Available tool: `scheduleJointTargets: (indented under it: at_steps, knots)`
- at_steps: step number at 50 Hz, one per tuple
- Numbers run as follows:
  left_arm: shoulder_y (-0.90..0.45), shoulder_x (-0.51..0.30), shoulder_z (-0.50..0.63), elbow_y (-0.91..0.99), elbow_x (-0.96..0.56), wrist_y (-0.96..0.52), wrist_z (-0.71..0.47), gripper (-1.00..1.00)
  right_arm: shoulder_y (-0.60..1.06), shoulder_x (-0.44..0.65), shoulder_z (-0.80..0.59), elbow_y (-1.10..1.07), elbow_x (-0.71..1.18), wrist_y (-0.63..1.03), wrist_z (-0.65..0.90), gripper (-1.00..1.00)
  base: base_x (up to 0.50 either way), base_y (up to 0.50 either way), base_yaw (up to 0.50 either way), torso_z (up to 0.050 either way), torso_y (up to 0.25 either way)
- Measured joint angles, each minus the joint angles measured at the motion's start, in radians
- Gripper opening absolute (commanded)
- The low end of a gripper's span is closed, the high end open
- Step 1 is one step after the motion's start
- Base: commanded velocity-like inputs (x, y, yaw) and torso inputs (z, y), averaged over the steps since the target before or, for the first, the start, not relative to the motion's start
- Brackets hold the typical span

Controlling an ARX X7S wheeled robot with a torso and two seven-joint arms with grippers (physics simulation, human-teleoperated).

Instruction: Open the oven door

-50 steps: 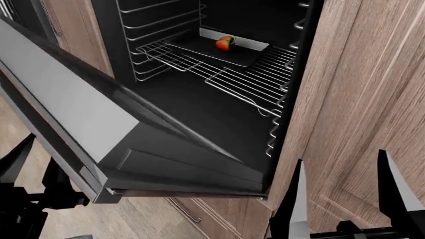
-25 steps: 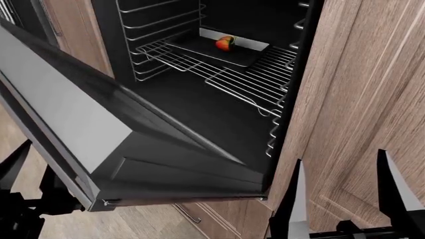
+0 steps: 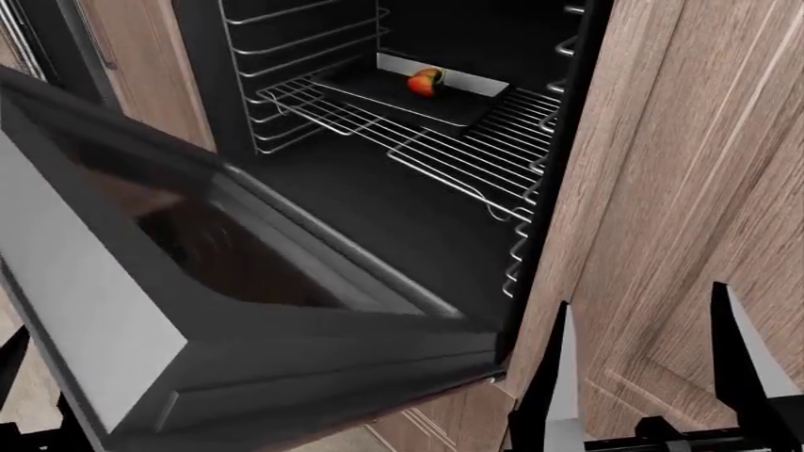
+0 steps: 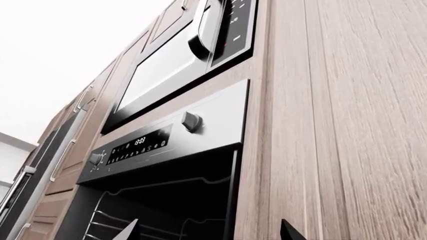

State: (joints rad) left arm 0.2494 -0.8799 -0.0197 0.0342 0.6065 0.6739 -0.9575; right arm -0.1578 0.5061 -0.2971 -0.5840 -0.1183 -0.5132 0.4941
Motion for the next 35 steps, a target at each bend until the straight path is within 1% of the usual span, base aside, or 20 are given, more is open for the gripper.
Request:
scheduleJointTargets:
  at_steps: [14,24,35]
  knots:
    - [0.038,0.032,-0.013,-0.109,0.082,0.096,-0.129,-1.0,0.0,0.001,-0.001,0.001,0.0,-0.003,0.003,1.0,0.0,0.0,0.0,0.001,0.005]
    - [0.028,0.056,0.003,-0.196,0.155,0.156,-0.236,-1.0,-0.002,0.001,-0.001,0.001,-0.001,-0.005,0.005,1.0,0.0,0.0,0.0,0.001,0.005]
    - [-0.001,0.07,0.04,-0.285,0.244,0.187,-0.366,-1.0,-0.003,0.002,-0.002,0.0,-0.003,-0.005,0.007,1.0,0.0,0.0,0.0,0.002,0.005]
